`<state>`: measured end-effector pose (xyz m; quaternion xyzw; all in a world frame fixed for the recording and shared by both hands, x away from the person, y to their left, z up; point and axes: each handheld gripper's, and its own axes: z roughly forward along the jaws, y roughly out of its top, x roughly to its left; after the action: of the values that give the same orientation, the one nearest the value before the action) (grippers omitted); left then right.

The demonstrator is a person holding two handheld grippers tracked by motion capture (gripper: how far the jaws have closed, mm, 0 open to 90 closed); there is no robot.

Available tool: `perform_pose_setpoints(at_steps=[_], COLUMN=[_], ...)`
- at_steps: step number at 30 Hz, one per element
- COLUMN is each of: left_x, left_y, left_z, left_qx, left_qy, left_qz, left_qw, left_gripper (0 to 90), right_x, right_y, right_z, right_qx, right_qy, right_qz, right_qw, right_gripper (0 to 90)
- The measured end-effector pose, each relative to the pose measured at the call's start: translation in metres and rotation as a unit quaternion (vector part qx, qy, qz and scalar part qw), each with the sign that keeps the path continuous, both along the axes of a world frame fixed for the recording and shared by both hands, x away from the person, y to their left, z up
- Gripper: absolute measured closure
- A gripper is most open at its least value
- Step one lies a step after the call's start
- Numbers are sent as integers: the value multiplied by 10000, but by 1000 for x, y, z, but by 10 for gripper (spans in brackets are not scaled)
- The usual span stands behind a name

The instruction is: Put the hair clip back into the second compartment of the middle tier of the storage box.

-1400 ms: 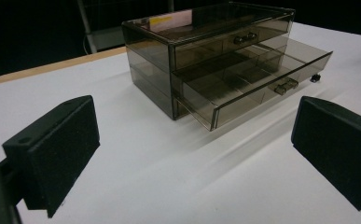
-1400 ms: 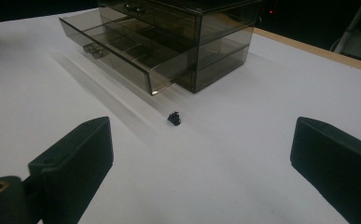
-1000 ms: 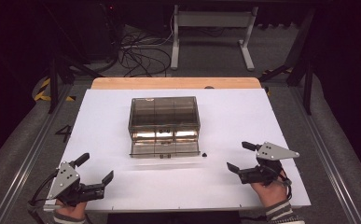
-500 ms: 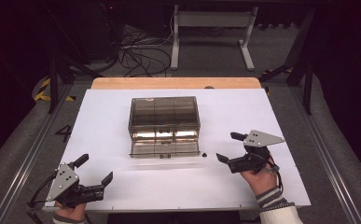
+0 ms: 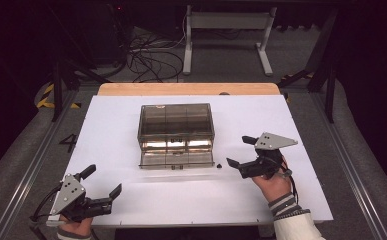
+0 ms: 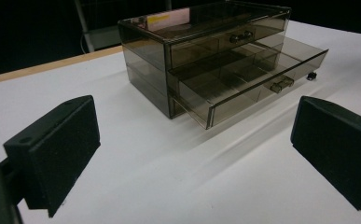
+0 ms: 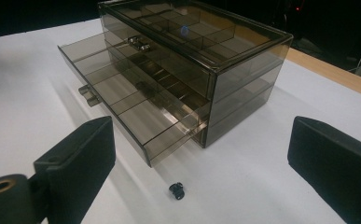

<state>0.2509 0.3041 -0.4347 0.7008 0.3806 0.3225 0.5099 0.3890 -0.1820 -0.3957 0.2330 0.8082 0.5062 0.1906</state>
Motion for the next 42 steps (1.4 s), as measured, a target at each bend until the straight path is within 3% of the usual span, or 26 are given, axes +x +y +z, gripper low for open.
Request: perform_pose_setpoints(at_steps=[9, 20, 23, 32, 36, 42], left_x=[1, 1, 1, 1, 1, 1], left_y=[0, 0, 0, 0, 0, 0], left_z=[0, 0, 0, 0, 0, 0], left_qx=[0, 1, -1, -11, -23, -27], left_qy=[22, 27, 26, 26, 32, 30], left_qz=[-20, -42, -42, -42, -46, -56], left_qw=[10000, 10000, 10000, 10000, 10000, 10000], left_gripper=[20, 20, 21, 21, 25, 25], right_x=[5, 14, 16, 19, 15, 23], right_y=[6, 14, 18, 20, 23, 26], right_z=[3, 7, 6, 4, 4, -4], right_qx=[-133, -604, -839, -932, -1013, -1178], right_qy=[146, 361, 353, 415, 231, 520], right_qz=[139, 615, 651, 715, 750, 801], right_qw=[9997, 9956, 9937, 9922, 9918, 9884], right_gripper=[141, 227, 230, 269, 321, 353])
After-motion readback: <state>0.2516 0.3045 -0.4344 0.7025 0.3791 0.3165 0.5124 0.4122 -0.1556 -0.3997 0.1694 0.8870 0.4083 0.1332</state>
